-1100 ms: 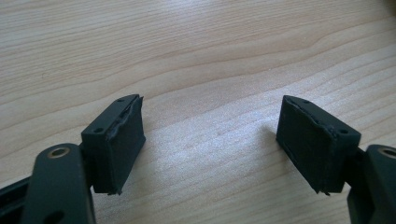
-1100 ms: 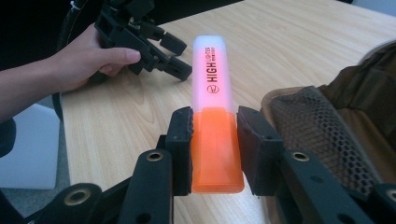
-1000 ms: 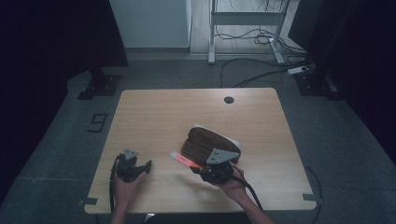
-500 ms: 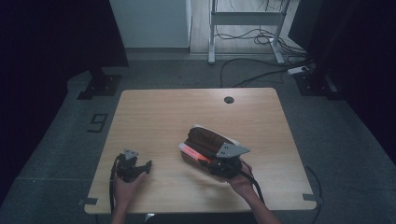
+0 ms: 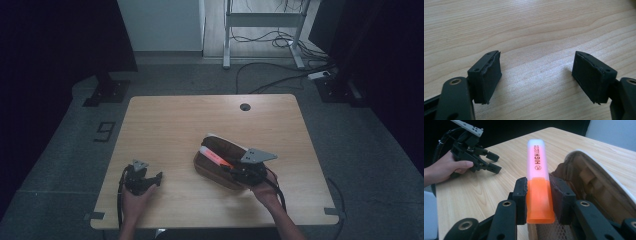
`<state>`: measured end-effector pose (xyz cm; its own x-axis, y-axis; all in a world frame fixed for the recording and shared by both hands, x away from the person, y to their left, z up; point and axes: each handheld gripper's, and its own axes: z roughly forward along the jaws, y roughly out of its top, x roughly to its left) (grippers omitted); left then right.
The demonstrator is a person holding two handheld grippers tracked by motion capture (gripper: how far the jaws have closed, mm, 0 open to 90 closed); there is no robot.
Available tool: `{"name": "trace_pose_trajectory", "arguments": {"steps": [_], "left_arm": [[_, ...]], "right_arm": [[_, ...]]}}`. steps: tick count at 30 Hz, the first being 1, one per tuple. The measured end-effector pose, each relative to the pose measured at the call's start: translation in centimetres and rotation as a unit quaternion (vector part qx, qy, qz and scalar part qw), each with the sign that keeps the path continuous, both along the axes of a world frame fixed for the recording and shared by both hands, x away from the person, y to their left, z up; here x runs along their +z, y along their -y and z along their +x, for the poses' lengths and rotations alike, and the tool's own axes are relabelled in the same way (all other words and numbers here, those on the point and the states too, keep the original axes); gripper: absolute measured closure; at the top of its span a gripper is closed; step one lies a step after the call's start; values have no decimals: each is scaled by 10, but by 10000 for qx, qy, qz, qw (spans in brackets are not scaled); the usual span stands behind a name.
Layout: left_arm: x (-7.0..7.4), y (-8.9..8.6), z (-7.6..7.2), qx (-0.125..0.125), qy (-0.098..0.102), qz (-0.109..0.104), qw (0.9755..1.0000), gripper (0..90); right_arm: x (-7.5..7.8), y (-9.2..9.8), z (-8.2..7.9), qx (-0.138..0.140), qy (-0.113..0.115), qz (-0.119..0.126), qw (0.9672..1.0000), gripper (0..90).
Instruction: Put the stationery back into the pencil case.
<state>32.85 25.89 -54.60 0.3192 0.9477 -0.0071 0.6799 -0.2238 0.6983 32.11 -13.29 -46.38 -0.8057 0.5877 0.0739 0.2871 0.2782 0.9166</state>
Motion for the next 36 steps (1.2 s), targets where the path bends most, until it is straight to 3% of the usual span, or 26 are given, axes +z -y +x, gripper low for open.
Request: {"name": "trace_pose_trajectory", "arguments": {"steps": [23,36], "left_arm": [[0,0,0,-1,0,2,10000,231],[0,0,0,2,-1,0,10000,231]], "right_arm": [[-4,31,18,-378,-109,62,9992,658],[-14,30,24,-466,-96,-251,9986,658]]}}
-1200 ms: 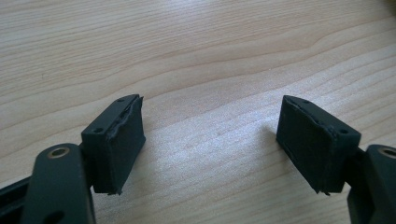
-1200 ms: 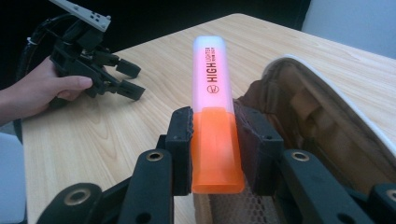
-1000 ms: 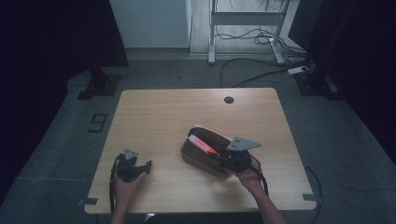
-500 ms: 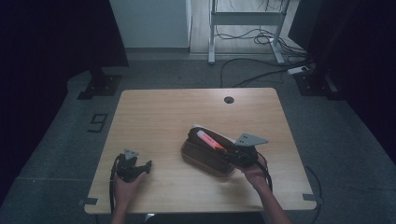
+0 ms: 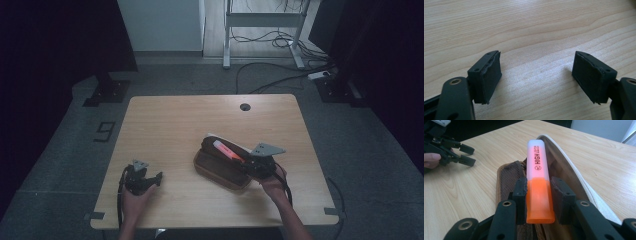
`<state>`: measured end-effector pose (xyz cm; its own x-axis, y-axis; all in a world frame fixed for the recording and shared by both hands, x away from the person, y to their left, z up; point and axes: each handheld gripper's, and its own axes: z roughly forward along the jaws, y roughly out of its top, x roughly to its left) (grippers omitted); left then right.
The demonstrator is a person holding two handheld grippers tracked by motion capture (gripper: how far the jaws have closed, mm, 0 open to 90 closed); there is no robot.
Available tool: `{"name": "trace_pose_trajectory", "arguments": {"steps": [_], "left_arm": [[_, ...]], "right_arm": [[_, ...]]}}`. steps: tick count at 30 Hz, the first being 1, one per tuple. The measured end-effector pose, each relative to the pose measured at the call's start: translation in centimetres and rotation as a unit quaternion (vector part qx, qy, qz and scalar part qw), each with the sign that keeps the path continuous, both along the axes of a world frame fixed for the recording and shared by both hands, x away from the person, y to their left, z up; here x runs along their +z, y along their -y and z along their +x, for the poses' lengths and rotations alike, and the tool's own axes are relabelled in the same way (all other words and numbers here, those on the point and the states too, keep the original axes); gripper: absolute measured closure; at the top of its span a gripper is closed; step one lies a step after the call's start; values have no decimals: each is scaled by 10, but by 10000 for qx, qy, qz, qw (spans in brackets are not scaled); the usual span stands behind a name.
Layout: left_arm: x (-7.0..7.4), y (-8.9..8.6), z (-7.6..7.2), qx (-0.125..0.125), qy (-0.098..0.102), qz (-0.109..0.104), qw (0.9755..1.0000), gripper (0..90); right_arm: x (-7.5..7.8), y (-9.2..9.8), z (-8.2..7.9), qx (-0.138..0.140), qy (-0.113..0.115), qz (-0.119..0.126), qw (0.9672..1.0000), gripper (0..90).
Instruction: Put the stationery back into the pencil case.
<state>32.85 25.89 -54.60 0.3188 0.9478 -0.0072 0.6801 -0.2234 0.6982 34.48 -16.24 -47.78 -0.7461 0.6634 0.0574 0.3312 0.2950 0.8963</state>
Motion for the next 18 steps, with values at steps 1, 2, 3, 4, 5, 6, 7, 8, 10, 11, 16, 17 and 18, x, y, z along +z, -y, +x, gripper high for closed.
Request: {"name": "trace_pose_trajectory", "arguments": {"steps": [1,2,3,4,5,6,7,8,10,11,16,17,18], "left_arm": [[0,0,0,-2,0,1,10000,231],[0,0,0,0,1,0,10000,231],[0,0,0,0,0,0,10000,231],[0,0,0,-1,-1,1,10000,231],[0,0,0,0,0,1,10000,231],[0,0,0,-3,0,3,10000,231],[0,0,0,0,1,1,10000,231],[0,0,0,-2,2,1,10000,231],[0,0,0,-2,1,1,10000,231],[0,0,0,-3,1,1,10000,231],[0,0,0,-2,2,1,10000,231],[0,0,0,-3,2,1,10000,231],[0,0,0,-3,1,1,10000,231]], "right_arm": [[0,0,0,-1,10,-15,10000,657],[-1,0,0,6,19,-31,10000,657],[-2,-1,0,-3,30,-35,10000,656],[-2,-1,0,-22,47,-45,10000,653],[-3,-2,0,-36,56,-39,10000,648],[-4,-2,0,-8,37,-28,10000,620],[-5,-4,1,41,-9,-15,10000,572],[-5,-4,1,13,-13,-45,10000,562],[-6,-5,1,-15,-15,-88,10000,557],[-6,-5,1,-16,-25,-85,10000,552],[-4,-5,-2,-47,65,-44,10000,529],[-3,-5,-2,-54,83,-29,9999,520],[-3,-5,-3,-59,97,-36,9999,510]]}}
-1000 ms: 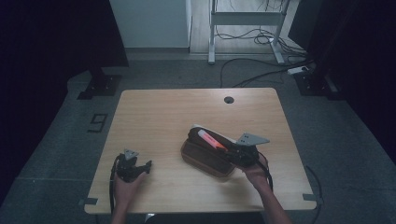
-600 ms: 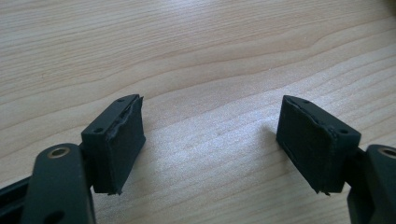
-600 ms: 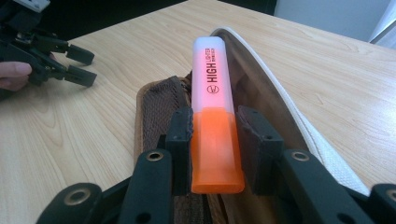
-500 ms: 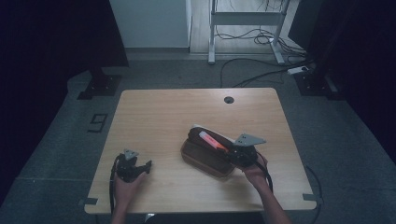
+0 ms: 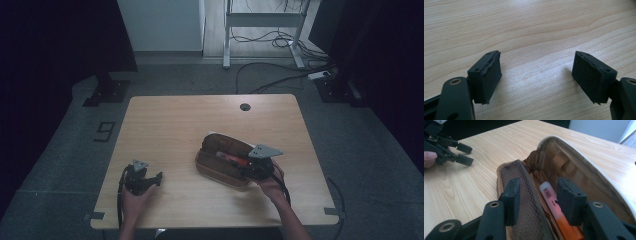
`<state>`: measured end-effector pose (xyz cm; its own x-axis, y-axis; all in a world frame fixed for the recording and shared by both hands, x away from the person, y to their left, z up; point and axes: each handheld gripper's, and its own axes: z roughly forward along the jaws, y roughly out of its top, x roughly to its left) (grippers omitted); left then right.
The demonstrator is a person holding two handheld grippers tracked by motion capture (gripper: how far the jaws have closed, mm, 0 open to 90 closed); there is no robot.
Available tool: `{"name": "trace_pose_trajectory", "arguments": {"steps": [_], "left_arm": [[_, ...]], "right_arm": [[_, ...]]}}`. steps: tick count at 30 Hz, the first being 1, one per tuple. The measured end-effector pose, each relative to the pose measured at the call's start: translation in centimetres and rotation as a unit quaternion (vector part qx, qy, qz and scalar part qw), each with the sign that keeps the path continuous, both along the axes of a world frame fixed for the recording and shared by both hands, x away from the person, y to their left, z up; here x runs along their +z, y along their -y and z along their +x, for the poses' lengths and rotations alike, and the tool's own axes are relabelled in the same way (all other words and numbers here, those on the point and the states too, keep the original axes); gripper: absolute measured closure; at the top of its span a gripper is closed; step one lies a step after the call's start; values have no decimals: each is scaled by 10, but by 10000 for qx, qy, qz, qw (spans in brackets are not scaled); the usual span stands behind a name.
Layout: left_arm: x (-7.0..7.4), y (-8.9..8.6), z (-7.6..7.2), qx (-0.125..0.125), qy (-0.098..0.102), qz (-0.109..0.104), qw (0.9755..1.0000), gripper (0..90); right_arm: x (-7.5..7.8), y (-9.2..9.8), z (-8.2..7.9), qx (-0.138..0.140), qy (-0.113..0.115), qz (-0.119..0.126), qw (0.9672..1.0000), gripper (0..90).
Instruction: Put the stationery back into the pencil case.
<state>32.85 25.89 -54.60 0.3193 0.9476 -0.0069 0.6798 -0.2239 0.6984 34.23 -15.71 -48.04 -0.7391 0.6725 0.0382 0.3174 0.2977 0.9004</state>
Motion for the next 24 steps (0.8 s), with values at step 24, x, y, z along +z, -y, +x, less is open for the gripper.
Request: {"name": "trace_pose_trajectory", "arguments": {"steps": [24], "left_arm": [[0,0,0,7,2,-6,10000,232]], "right_arm": [[-4,32,-14,-598,-142,233,9978,332]]}}
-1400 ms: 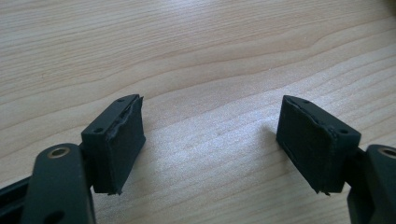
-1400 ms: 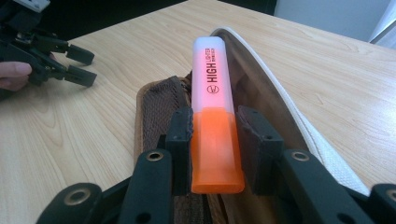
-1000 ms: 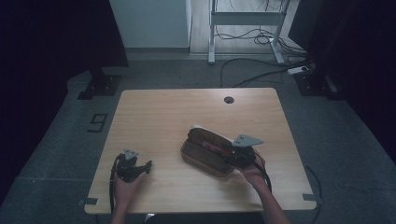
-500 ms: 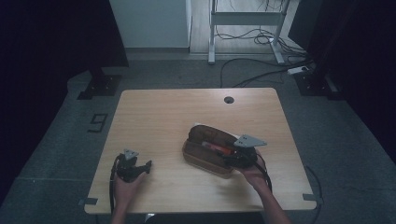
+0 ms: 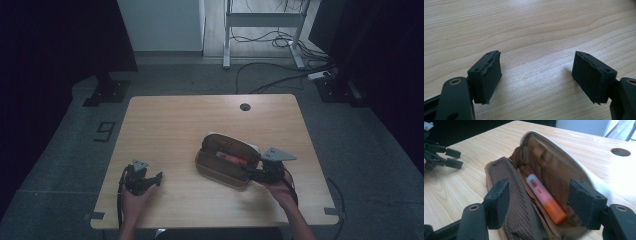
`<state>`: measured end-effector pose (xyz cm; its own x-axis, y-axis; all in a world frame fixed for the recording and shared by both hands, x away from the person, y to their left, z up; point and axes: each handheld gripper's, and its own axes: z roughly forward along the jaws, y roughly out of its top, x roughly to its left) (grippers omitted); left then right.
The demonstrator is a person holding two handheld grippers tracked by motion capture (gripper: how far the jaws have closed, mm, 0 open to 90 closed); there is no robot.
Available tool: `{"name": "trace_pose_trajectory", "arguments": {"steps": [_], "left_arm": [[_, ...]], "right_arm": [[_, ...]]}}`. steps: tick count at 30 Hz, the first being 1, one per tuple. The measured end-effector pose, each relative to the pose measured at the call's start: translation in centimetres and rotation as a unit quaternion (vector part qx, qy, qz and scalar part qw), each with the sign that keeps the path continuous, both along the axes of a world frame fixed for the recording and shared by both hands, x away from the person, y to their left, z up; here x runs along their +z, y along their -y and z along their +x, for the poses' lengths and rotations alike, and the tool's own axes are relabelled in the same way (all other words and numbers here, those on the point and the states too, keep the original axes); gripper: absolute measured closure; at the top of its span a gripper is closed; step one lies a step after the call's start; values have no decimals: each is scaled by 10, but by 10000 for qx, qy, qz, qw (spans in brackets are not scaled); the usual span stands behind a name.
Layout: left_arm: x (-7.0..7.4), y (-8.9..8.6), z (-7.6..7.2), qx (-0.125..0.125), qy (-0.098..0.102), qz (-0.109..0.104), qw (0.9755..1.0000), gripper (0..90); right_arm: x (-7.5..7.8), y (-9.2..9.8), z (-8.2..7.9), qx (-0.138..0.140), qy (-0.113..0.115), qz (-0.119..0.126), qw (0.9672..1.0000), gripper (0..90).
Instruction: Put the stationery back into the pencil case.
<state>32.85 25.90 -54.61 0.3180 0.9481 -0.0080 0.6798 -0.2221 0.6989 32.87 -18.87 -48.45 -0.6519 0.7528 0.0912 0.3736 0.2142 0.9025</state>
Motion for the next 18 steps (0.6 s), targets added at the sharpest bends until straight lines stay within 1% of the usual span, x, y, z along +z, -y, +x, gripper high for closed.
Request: {"name": "trace_pose_trajectory", "arguments": {"steps": [6,7,10,12,15,18], "left_arm": [[0,0,0,-4,-3,-4,10000,231],[0,0,0,-5,-4,-4,10000,231],[0,0,0,-4,-3,-6,10000,231],[0,0,0,-5,-4,-6,10000,231],[0,0,0,-6,-4,-5,10000,231],[0,0,0,-5,-4,-5,10000,231]], "right_arm": [[-7,19,-4,-277,110,69,9995,341],[-8,21,-5,-282,112,79,9995,343],[-13,28,-11,-341,182,10,9993,347],[-16,34,-14,-412,162,0,9990,347],[-23,45,-19,-554,74,-22,9984,346],[-30,57,-22,-705,-49,-114,9974,343]]}}
